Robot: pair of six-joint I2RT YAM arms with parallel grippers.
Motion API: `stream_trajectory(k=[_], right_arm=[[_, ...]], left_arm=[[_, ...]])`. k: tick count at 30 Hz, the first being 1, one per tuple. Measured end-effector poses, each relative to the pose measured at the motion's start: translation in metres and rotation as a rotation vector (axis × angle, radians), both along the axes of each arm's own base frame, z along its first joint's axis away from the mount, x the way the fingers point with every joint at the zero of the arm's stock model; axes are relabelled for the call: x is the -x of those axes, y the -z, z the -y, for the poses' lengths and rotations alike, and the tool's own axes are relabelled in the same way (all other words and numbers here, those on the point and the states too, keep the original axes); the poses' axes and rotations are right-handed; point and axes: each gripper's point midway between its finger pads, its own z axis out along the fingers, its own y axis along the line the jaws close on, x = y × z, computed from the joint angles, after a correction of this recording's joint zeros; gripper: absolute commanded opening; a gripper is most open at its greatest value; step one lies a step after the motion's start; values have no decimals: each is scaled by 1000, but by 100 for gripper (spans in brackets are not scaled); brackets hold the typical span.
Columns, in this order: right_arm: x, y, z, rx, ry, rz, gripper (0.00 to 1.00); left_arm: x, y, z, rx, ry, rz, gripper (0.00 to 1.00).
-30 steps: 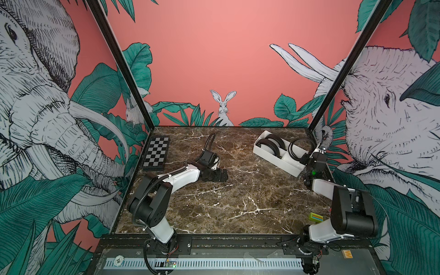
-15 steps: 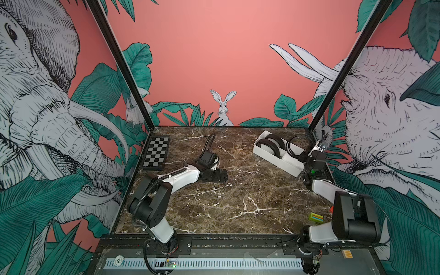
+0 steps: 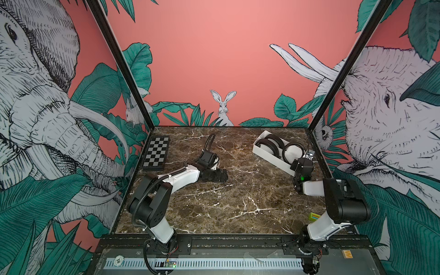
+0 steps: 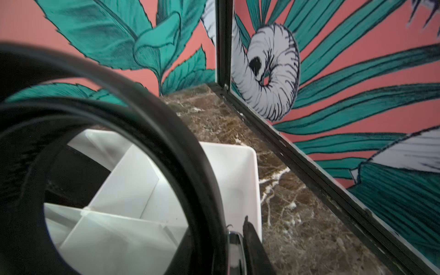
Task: Place the belts into the storage roll
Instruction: Place the belt in the container.
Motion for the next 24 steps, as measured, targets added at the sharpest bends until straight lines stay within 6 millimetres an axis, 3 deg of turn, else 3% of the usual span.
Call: stream_trajectory(k=[4, 6, 13, 18, 24], right_arm=[[-3, -10, -1, 14, 25, -29, 43], [-2, -16, -2, 15, 36, -46, 49], [2, -60, -5, -32, 53, -116, 55], [23, -74, -10, -49, 21, -182, 55], [19, -97, -27, -62, -91, -240, 59]], left_arm=[[0, 0, 0, -1, 2, 1, 99], [0, 0, 0, -1, 1, 3, 99], [-3, -4, 2, 4, 1, 11, 99], [-3, -4, 2, 4, 1, 11, 99], [-3, -4, -1, -13, 5, 17, 99]])
